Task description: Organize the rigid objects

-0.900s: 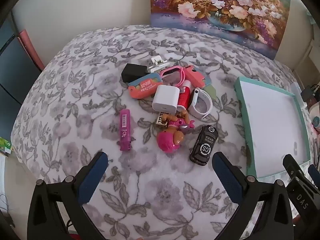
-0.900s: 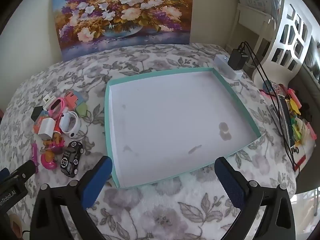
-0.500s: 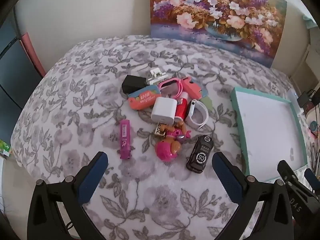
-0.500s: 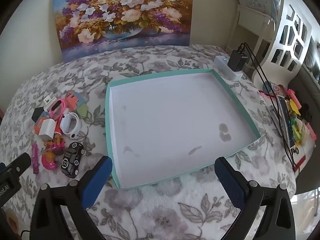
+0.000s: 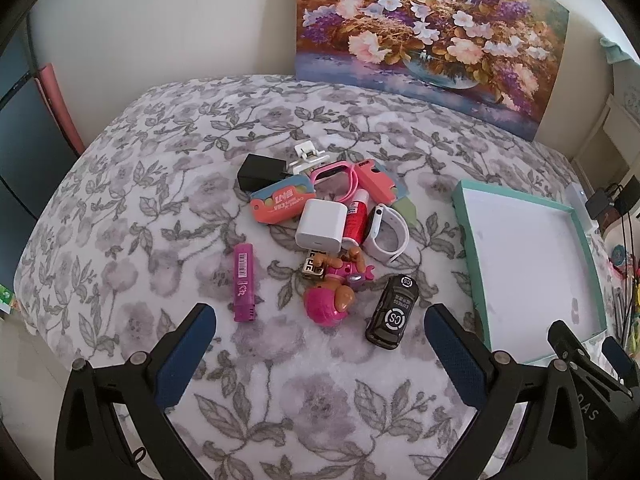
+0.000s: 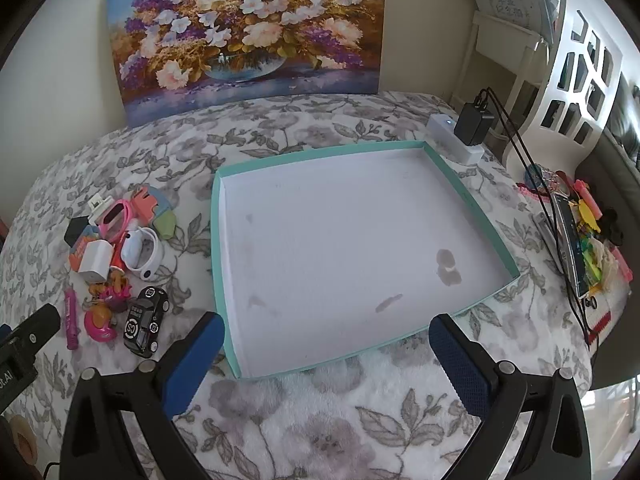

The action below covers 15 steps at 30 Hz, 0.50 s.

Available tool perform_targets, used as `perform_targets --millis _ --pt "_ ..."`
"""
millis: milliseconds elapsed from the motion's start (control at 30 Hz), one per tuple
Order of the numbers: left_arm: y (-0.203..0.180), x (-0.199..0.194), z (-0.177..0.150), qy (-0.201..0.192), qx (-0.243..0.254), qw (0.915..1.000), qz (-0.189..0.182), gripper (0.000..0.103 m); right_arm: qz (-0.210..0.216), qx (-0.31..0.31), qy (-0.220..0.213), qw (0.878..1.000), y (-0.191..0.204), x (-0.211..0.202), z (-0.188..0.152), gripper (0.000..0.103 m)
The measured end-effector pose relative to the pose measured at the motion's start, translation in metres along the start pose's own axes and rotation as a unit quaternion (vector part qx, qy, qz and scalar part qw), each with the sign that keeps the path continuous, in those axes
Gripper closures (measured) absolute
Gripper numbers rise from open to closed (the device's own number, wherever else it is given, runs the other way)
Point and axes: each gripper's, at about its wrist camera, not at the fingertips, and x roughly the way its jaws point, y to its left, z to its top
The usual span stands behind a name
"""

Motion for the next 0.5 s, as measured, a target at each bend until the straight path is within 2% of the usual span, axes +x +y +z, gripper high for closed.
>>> perform_targets --millis 500 --pt "0.0046 0.0090 -0.0002 0.033 -0.016 0.9993 -0.001 0.000 0.000 0.005 -0.006 1.000 -0.0030 -0.0016 0.0005 0.000"
